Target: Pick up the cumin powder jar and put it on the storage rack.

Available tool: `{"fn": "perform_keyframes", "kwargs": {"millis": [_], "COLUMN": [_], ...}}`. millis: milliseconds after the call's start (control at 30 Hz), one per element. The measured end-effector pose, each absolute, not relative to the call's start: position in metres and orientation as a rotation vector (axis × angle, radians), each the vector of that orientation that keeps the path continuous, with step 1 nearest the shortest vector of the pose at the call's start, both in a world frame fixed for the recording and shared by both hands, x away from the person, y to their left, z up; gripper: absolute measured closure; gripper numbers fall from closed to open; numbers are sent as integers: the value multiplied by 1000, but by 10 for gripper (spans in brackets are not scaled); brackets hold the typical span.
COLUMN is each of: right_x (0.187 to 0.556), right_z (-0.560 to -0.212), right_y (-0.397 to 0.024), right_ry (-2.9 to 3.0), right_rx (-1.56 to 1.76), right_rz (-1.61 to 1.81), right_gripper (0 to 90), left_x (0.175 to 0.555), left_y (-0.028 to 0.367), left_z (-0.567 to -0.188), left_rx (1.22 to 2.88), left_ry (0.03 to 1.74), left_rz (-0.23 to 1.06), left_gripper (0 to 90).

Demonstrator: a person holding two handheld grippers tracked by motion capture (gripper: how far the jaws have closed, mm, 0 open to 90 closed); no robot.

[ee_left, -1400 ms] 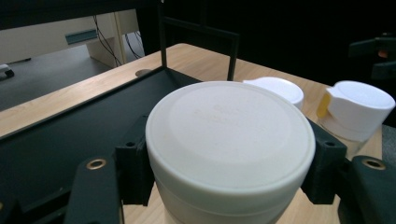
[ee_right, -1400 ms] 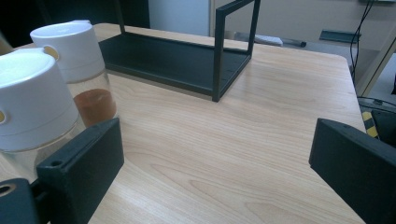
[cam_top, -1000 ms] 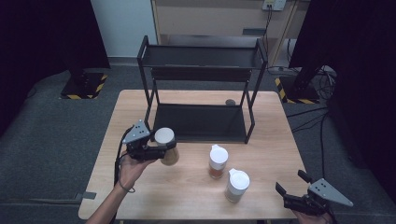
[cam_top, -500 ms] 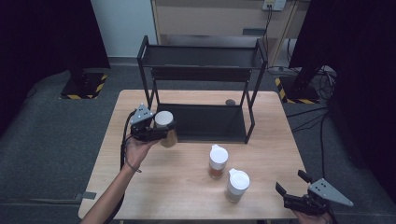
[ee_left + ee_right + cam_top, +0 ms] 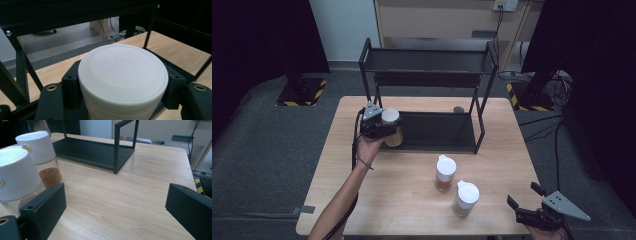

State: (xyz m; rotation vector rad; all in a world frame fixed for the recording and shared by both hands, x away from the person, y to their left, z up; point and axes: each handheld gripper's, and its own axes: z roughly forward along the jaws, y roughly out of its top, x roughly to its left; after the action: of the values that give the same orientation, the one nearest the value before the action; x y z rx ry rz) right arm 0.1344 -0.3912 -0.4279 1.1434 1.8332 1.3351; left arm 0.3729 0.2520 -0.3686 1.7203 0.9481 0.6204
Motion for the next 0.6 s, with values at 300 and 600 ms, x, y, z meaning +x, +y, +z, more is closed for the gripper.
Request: {"fn": "perform_keyframes", "kwargs": {"millis": [300,600], "right_x": [134,134], "right_z": [-428,-428], "right_y": [-392,-393], "right_ry": [1832,1834], "right_rx": [1142,1141], "right_rz": [1343,1345], "right_gripper": [37,37], "left_x": [386,393], "left_y": [233,222], "left_z": [-383,-398], "left_rx": [1697,1712], "left_ry": [1029,1056], "left_rz": [694,763], "left_gripper": [330,330]}}
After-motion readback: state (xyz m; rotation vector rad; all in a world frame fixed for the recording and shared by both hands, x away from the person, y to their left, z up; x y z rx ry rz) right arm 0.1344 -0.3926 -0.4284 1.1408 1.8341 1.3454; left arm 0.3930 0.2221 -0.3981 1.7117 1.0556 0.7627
